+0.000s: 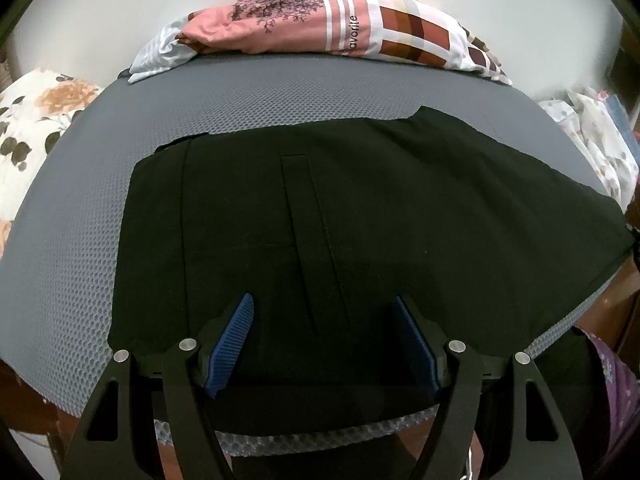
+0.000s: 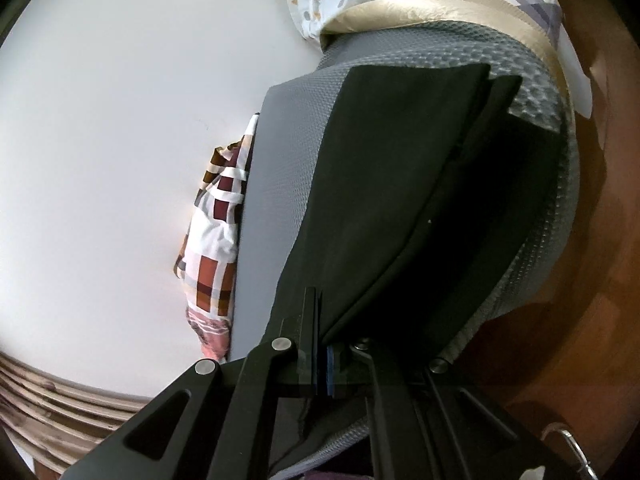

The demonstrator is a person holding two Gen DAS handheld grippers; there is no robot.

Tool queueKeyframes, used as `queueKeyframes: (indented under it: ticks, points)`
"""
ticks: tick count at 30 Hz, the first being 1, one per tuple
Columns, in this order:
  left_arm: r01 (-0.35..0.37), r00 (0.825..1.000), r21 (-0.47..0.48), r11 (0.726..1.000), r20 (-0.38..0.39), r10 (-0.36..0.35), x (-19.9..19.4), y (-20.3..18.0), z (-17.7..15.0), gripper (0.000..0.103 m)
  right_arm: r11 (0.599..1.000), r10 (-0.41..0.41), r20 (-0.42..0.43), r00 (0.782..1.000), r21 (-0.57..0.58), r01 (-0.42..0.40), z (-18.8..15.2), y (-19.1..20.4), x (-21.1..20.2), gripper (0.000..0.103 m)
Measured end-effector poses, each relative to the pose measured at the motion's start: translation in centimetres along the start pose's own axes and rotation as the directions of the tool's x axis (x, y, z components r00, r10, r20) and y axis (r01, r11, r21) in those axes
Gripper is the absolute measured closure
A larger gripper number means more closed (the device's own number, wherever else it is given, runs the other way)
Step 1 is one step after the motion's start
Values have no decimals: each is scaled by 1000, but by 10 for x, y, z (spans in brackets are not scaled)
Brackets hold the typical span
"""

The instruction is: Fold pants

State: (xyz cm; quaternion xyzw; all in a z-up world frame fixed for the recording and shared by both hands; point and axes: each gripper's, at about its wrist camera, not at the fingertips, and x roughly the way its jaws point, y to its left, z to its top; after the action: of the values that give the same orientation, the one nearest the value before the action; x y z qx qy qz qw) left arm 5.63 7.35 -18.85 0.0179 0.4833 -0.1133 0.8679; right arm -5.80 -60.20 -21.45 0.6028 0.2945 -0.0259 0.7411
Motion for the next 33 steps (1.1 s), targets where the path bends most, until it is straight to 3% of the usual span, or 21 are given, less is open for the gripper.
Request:
queueKeyframes:
  ticks: [5, 16, 20, 23, 27, 33]
  points:
    - [1, 1000, 3, 1000, 6, -1, 0, 0, -1, 31, 999, 5, -33, 999, 51, -4, 0, -21, 4, 99]
    - [-2, 1000, 7, 1000, 8, 2, 1, -2, -1, 31, 995, 33, -4, 999, -90, -33, 1, 27, -15, 99]
    - [-8, 1000, 18, 1000, 12, 8, 2, -4, 1, 30, 999, -42, -38, 998, -14, 42, 2, -19, -8, 103]
    - [-11, 1000, 24, 1000, 5, 11, 2, -4, 2, 30, 1000, -8, -38, 999, 12, 8, 3, -32, -4, 101]
    - [-12, 1000, 25, 1000, 7, 12, 2, -3, 3, 30, 1000, 3, -15, 1000, 16, -2, 11, -30, -11, 94]
    - [-19, 1000, 23, 1000, 11, 19, 4, -4, 3, 28, 997, 7, 154, 988, 76, -19, 28, -54, -60, 91]
